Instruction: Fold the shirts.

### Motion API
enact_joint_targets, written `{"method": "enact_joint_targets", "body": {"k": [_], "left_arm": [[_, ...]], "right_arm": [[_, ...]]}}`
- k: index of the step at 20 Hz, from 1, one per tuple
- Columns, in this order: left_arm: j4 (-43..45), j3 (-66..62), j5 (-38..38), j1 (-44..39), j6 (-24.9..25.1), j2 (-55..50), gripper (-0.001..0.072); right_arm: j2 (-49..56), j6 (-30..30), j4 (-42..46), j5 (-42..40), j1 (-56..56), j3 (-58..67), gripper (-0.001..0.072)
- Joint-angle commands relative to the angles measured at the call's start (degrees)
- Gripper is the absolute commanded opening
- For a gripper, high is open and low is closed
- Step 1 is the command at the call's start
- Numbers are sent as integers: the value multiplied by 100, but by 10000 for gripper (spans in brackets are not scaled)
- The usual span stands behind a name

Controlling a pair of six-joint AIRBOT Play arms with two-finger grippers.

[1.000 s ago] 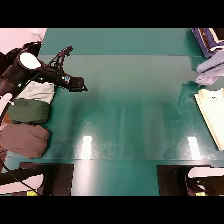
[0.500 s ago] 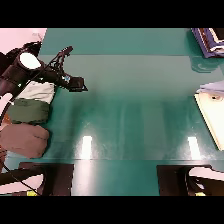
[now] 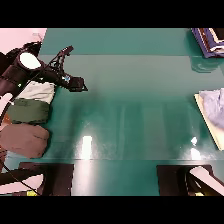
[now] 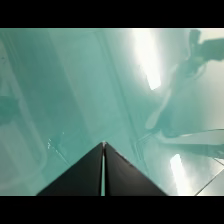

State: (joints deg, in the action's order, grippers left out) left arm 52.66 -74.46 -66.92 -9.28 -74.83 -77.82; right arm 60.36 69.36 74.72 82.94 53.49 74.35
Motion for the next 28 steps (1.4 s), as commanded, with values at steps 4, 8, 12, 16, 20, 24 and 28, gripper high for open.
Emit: {"method": "enact_joint_targets", "body": {"k": [4, 8, 12, 16, 20, 24, 28], "left_arm": [[0, -7, 0, 2, 144, 4, 28], [4, -7, 44, 2, 138, 4, 28], [-42, -7, 46, 2, 136, 4, 28], [-44, -7, 46, 2, 136, 2, 28], [-44, -7, 46, 2, 136, 2, 28], [-44, -7, 46, 2, 136, 2, 28], [-44, -7, 48, 2, 136, 2, 28]], "right_arm": [[-846, 417, 90, -48, 560, -673, 581], [-782, 417, -2057, -85, -122, -671, 580], [-444, 415, -2771, -122, -2046, -671, 579], [-44, 413, -2763, -730, -3995, -671, 543], [254, 411, -2765, -1147, -5040, -671, 16], [450, 411, -2763, -1049, -5403, -671, 16], [457, 411, -2761, -1027, -5431, -671, 16]]}}
